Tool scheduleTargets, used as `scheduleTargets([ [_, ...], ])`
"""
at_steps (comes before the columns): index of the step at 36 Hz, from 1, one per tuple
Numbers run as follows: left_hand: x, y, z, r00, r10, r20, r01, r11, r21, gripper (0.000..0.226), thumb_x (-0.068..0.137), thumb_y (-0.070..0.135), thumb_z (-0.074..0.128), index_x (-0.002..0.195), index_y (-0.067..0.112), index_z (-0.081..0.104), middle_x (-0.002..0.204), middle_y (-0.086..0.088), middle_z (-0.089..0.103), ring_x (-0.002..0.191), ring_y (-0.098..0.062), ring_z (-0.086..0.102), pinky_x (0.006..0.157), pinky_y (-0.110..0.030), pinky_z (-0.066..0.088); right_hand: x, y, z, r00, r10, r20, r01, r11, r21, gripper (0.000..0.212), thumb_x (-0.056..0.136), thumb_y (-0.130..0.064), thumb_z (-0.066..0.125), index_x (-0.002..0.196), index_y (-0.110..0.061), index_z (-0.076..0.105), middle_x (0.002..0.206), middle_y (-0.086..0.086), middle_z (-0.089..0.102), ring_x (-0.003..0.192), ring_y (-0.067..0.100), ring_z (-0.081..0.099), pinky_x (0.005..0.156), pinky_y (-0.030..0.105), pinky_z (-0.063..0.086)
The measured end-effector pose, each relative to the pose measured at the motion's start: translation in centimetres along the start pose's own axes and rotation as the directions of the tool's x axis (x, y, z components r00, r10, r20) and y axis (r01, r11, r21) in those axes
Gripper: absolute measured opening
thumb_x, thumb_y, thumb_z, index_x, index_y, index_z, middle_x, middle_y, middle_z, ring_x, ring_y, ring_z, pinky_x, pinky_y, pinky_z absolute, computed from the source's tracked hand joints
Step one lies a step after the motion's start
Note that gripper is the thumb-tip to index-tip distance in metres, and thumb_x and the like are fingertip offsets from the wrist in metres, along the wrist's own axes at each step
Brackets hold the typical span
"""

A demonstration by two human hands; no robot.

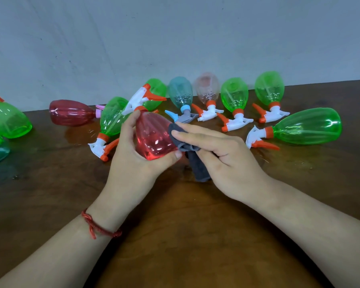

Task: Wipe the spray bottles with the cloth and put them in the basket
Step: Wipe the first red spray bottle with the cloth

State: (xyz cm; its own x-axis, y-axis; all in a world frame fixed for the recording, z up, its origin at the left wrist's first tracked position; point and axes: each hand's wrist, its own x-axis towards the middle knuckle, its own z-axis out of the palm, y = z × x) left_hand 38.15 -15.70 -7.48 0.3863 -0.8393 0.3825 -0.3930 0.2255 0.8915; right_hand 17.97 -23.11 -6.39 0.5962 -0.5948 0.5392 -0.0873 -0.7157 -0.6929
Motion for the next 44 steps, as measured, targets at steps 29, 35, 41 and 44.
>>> scheduleTargets([
  [29, -1.0, 1.2, 0.1, 0.895, 0.232, 0.381, -0.332, 0.917, 0.221, 0.123, 0.073, 0.032, 0.101, 0.168, 0.019, 0.025, 0.167, 0.006, 0.039, 0.155, -0.017, 0.041, 0.125, -0.044, 0.041, 0.2, -0.3, -0.1, 0.980, 0.196, -0.020, -0.176, 0.914, 0.366, 0.051, 0.106, 0.007, 0.043, 0.142, -0.021, 0.066, 0.153, -0.014, 0.058, 0.149, -0.001, 0.041, 0.128, 0.033, 0.030],
  [35, -1.1, 1.1, 0.3, 0.968, 0.143, 0.205, -0.168, 0.980, 0.109, 0.117, 0.069, 0.031, 0.102, 0.164, 0.031, 0.034, 0.159, 0.013, 0.049, 0.146, -0.010, 0.052, 0.119, -0.043, 0.048, 0.1, -0.4, 0.1, 0.993, 0.120, -0.006, -0.116, 0.969, 0.220, 0.054, 0.101, 0.008, 0.045, 0.142, -0.021, 0.067, 0.155, -0.012, 0.055, 0.148, -0.001, 0.041, 0.127, 0.036, 0.032],
  [41, -0.1, 0.5, -0.1, 0.999, 0.037, 0.015, -0.038, 0.997, 0.067, 0.115, 0.062, 0.036, 0.106, 0.156, 0.041, 0.041, 0.149, 0.014, 0.058, 0.133, -0.010, 0.063, 0.113, -0.043, 0.053, -0.1, -0.4, 0.0, 0.998, 0.040, 0.052, -0.044, 0.995, 0.090, 0.057, 0.101, 0.011, 0.047, 0.142, -0.023, 0.067, 0.156, -0.013, 0.054, 0.148, -0.001, 0.043, 0.126, 0.033, 0.034],
  [44, 0.4, 0.3, -0.5, 0.999, -0.010, -0.035, 0.011, 1.000, 0.023, 0.116, 0.054, 0.046, 0.103, 0.154, 0.043, 0.042, 0.147, 0.008, 0.061, 0.129, -0.014, 0.067, 0.110, -0.045, 0.055, -0.2, -0.6, -0.1, 0.998, 0.019, 0.068, -0.024, 0.996, 0.080, 0.057, 0.101, 0.012, 0.046, 0.141, -0.023, 0.068, 0.155, -0.012, 0.055, 0.145, -0.002, 0.045, 0.124, 0.030, 0.036],
])
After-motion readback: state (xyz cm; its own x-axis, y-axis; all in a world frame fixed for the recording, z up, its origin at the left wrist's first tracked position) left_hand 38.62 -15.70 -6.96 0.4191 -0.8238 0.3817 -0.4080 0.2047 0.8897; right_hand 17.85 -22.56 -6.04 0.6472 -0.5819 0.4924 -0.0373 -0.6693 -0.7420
